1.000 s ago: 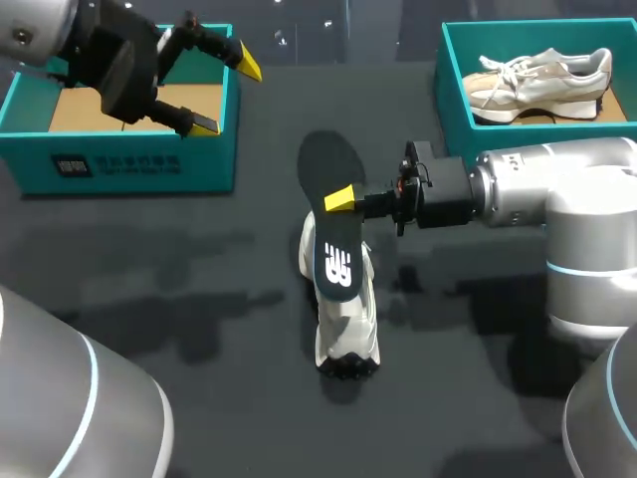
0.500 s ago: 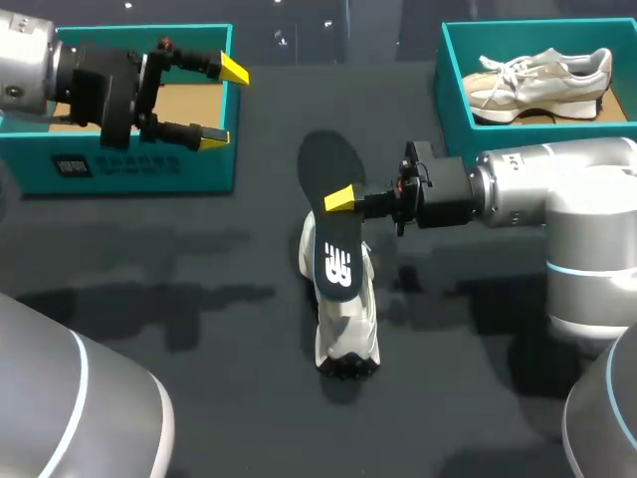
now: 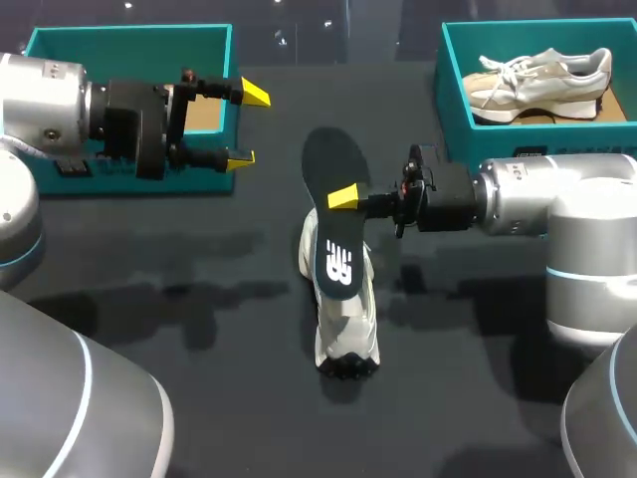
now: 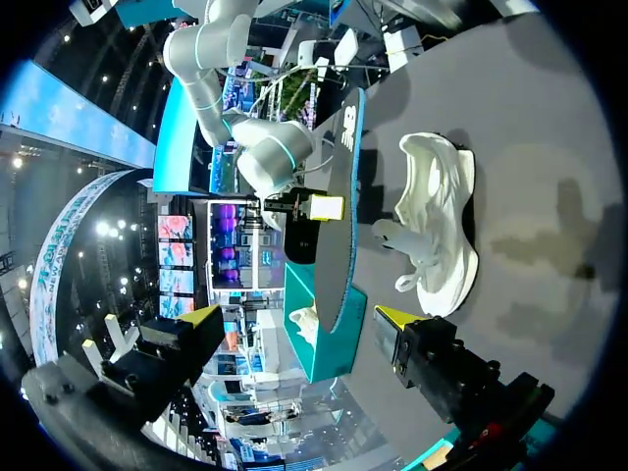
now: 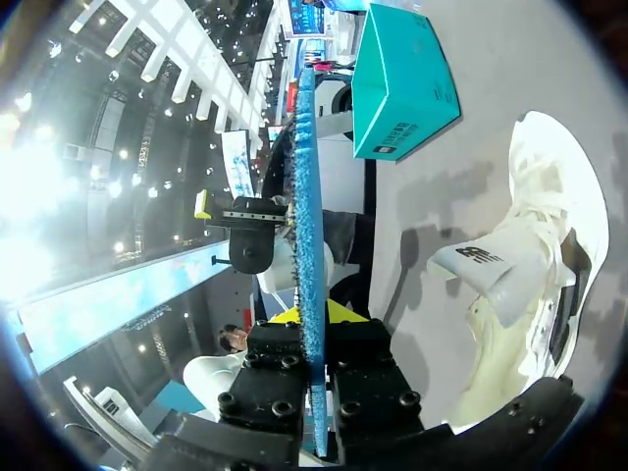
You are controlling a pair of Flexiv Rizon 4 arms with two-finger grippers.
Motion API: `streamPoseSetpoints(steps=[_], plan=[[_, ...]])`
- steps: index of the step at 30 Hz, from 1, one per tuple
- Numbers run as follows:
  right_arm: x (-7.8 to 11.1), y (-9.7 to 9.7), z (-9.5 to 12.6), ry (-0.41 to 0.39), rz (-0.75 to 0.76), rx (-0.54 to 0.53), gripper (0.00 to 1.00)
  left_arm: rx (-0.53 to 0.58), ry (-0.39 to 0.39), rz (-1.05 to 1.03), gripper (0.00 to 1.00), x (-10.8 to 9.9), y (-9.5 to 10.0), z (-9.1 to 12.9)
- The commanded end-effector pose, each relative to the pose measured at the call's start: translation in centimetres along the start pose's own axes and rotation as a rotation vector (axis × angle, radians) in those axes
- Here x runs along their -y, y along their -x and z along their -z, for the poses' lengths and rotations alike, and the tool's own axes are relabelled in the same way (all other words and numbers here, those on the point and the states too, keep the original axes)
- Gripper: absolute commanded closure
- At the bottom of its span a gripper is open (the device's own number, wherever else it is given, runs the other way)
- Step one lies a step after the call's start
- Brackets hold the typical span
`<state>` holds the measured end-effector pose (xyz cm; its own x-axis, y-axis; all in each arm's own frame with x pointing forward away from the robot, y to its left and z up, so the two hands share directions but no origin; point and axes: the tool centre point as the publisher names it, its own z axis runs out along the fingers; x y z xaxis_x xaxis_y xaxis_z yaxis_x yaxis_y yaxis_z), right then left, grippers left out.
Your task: Take the shoe out of the shoebox, open the shoe tongue, remove and reinsert the insole, then place the shoe into the shoebox
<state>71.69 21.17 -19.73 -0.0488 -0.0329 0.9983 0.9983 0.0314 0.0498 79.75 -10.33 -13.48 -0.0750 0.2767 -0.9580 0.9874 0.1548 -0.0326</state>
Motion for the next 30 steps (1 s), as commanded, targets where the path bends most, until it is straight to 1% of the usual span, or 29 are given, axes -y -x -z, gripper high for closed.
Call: streamPoseSetpoints(steps=[1, 4, 5, 6, 11, 14, 15, 23, 25, 27, 30], plan=[[0.4, -0.1, 0.0, 0.008, 0.000, 0.003, 1.00, -0.002, -0.005, -0.002, 0.00, -0.3, 0.0, -0.2], [0.4, -0.1, 0.0, 0.008, 0.000, 0.003, 1.00, -0.002, -0.005, -0.002, 0.00, -0.3, 0.0, -0.2], [0.1, 0.1, -0.2, 0.007, -0.024, 0.004, 1.00, -0.002, 0.000, -0.018, 0.00, -0.1, -0.2, -0.6], [-0.2, 0.1, -0.4, 0.006, -0.041, 0.008, 1.00, 0.009, -0.013, -0.023, 0.00, 0.0, -0.4, -0.8], [-0.7, -0.7, -0.9, 0.016, -0.084, 0.025, 1.00, 0.040, -0.009, -0.018, 0.00, 0.3, -1.6, -2.3], [-0.8, -1.1, -1.0, 0.024, -0.093, 0.035, 1.00, 0.036, -0.001, -0.014, 0.00, 0.5, -2.3, -2.9], [-0.8, -1.2, -1.0, 0.026, -0.095, 0.039, 1.00, 0.035, -0.011, -0.003, 0.00, 0.6, -2.4, -3.0], [-1.2, -1.9, -1.1, 0.054, -0.107, 0.049, 1.00, 0.059, 0.006, -0.002, 0.00, 1.2, -3.1, -4.4], [-1.3, -1.8, -1.3, 0.057, -0.114, 0.043, 1.00, 0.073, -0.002, 0.010, 0.04, 1.3, -3.1, -4.9], [-1.4, -1.7, -1.5, 0.057, -0.117, 0.032, 1.00, 0.093, -0.008, 0.020, 0.10, 1.4, -3.0, -5.2], [-1.6, -1.4, -1.7, 0.055, -0.117, 0.008, 1.00, 0.106, -0.012, 0.029, 0.25, 1.6, -2.8, -5.7]])
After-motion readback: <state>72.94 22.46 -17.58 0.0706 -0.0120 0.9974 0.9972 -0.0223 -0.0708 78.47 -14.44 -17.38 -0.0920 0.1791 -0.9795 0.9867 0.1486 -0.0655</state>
